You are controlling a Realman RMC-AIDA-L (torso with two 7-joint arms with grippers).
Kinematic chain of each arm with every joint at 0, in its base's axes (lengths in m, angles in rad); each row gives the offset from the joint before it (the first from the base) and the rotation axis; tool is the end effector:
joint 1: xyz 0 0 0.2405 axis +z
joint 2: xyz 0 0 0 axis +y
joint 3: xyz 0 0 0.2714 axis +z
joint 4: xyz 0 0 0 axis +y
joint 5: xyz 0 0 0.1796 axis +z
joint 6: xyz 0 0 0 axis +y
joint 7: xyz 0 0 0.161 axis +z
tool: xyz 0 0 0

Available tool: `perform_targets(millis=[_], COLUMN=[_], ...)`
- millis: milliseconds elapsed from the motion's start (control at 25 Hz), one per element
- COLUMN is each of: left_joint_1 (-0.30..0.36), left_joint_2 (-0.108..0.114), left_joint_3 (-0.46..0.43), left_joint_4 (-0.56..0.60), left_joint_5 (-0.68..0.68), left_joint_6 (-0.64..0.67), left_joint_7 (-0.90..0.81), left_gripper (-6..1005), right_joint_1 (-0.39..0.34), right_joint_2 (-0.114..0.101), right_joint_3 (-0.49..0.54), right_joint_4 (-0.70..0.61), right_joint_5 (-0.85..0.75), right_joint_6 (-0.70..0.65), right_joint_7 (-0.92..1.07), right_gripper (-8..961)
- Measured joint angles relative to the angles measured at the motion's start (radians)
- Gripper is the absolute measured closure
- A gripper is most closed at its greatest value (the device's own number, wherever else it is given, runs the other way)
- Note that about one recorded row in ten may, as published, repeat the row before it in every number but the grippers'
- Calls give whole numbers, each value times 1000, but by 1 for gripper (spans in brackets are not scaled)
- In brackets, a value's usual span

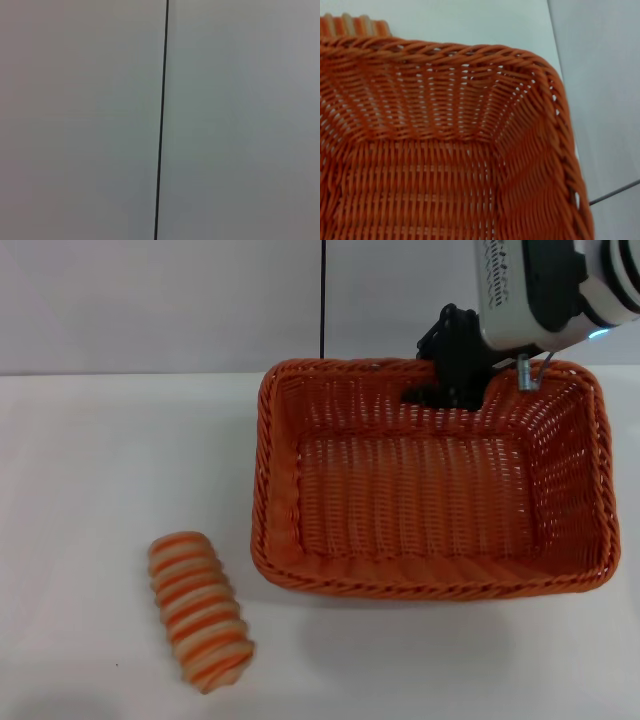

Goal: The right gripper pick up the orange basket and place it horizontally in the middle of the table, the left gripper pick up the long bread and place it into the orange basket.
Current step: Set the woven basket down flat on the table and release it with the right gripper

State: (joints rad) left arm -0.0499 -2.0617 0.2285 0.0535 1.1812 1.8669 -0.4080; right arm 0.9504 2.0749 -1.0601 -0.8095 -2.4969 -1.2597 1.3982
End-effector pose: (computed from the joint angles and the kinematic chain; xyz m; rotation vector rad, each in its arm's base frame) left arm -0.3601 0.1718 0.0794 -1.3084 -0.3515 -0.9032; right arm 0.1580 0.4204 -0.0453 -2.8211 -0.3889 -0.3424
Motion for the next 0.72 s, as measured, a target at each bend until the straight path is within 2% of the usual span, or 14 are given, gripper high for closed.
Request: perform_targets(millis=[200,400,600,720], left_joint_1=[-6,-7,-14,-20], left_joint_2=[-1,-1,-1,-2], left_joint_3=[0,0,-2,-2], left_joint_4=[-2,-1,-1,-1], left_joint_5=[0,0,0,0], left_joint_6=[-5,-8,-17,-21], left_joint_7=[0,0,0,0], left_gripper=[224,225,225,225], right_joint_1=[-8,-33,-59,-71], right_joint_2=[4,6,10,10], right_joint_3=[-68,-106,-119,-122], right_joint_4=[5,-37,-77,-80], right_joint_5=[37,104,120,128], right_joint_6=[47,53,62,69], right_joint_7=[3,2,8,10], right_gripper=[749,622,621,558])
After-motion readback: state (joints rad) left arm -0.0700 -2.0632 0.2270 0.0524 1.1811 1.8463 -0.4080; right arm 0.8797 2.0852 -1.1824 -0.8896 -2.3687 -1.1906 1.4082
